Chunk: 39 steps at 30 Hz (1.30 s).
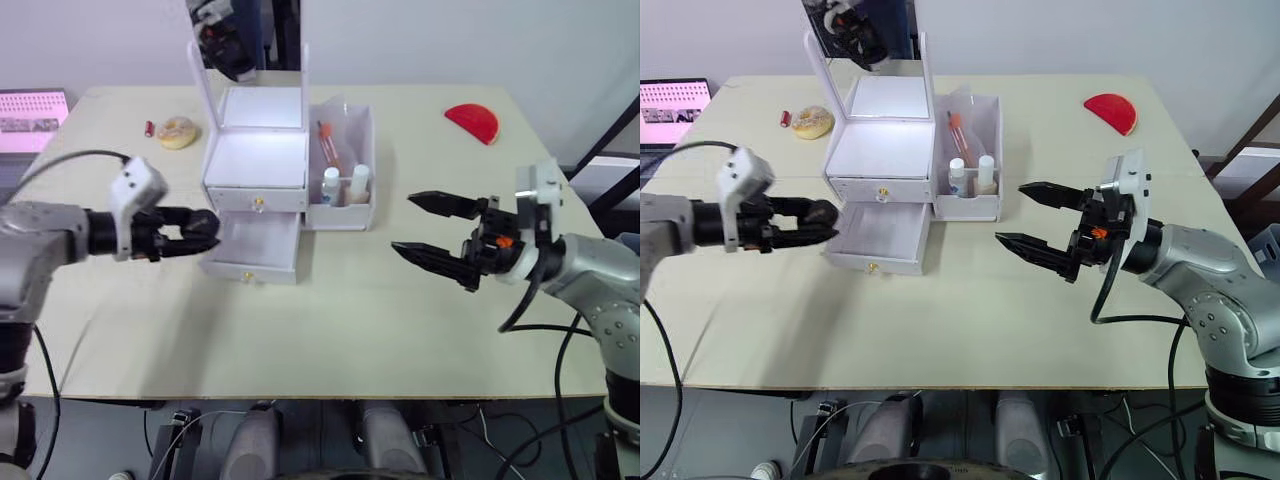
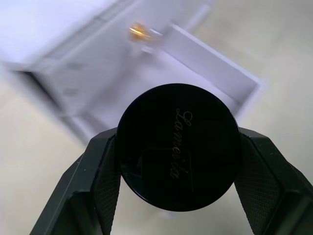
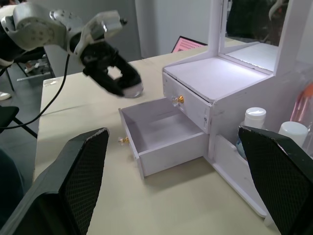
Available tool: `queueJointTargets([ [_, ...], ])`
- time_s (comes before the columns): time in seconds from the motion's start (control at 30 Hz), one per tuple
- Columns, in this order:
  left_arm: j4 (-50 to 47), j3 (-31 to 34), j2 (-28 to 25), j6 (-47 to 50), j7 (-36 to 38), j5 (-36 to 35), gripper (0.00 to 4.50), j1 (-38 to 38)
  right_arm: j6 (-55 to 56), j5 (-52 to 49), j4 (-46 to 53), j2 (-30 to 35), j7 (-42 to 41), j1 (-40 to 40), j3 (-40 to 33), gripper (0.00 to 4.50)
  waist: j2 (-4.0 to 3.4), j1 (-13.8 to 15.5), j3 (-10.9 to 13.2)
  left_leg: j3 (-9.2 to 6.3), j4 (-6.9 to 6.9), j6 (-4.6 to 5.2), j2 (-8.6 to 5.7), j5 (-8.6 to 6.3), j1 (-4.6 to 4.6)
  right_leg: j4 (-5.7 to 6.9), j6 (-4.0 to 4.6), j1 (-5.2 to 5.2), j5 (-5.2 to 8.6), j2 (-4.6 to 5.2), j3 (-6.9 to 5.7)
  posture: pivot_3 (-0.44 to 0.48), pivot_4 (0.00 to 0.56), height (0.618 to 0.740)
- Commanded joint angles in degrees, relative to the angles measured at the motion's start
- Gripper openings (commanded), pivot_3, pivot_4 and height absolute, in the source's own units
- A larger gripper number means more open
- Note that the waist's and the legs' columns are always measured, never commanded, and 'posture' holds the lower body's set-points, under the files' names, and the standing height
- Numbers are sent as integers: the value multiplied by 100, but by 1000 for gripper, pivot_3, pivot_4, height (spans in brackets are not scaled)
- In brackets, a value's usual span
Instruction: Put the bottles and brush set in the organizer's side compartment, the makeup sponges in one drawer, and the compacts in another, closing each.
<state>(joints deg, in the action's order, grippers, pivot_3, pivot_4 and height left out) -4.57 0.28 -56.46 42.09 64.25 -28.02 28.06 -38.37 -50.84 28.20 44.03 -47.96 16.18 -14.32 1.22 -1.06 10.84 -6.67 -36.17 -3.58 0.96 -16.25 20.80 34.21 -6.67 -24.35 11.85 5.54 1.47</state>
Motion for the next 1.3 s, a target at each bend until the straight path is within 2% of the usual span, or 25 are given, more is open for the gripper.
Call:
queueJointTargets([
  [0.03,142,-281,136,-186,154,198,2671,325,65,-109,375,-36,165,-96,-154,4500,0,10,0,0,-1,0,0,0,1,0,0,0,0,0,0,0,150,739],
  [0.43,1045,-700,440,-637,483,742,2671,816,2,-384,788,-9,636,-429,-347,4500,1,19,0,0,-5,0,0,0,3,0,0,1,0,0,0,0,150,739],
  [0.73,1389,-771,720,-812,406,1009,2671,923,-5,-498,915,21,820,-537,-363,4500,1,25,-1,0,-7,1,0,1,2,2,0,3,-1,0,0,0,150,739],
  [1.1,1391,-731,730,-830,488,1152,2671,880,-4,-570,909,76,882,-553,-390,4500,2,15,-1,0,-5,1,0,1,-17,6,0,17,0,0,0,0,150,739],
  [1.17,1390,-711,738,-814,453,1161,3765,881,-2,-569,899,74,882,-543,-384,4500,2,16,-1,-1,-5,1,0,1,-22,6,0,23,0,0,1,0,150,739],
  [1.23,1391,-689,739,-768,426,1149,4480,896,1,-567,885,73,876,-531,-379,4500,2,19,-1,0,-6,1,0,1,-24,6,0,25,0,0,0,0,150,739],
  [1.3,1368,-657,745,-689,424,1100,4480,914,3,-558,870,74,871,-518,-373,4500,2,10,-1,-1,-6,1,0,1,-32,7,0,32,0,0,1,0,150,739],
])
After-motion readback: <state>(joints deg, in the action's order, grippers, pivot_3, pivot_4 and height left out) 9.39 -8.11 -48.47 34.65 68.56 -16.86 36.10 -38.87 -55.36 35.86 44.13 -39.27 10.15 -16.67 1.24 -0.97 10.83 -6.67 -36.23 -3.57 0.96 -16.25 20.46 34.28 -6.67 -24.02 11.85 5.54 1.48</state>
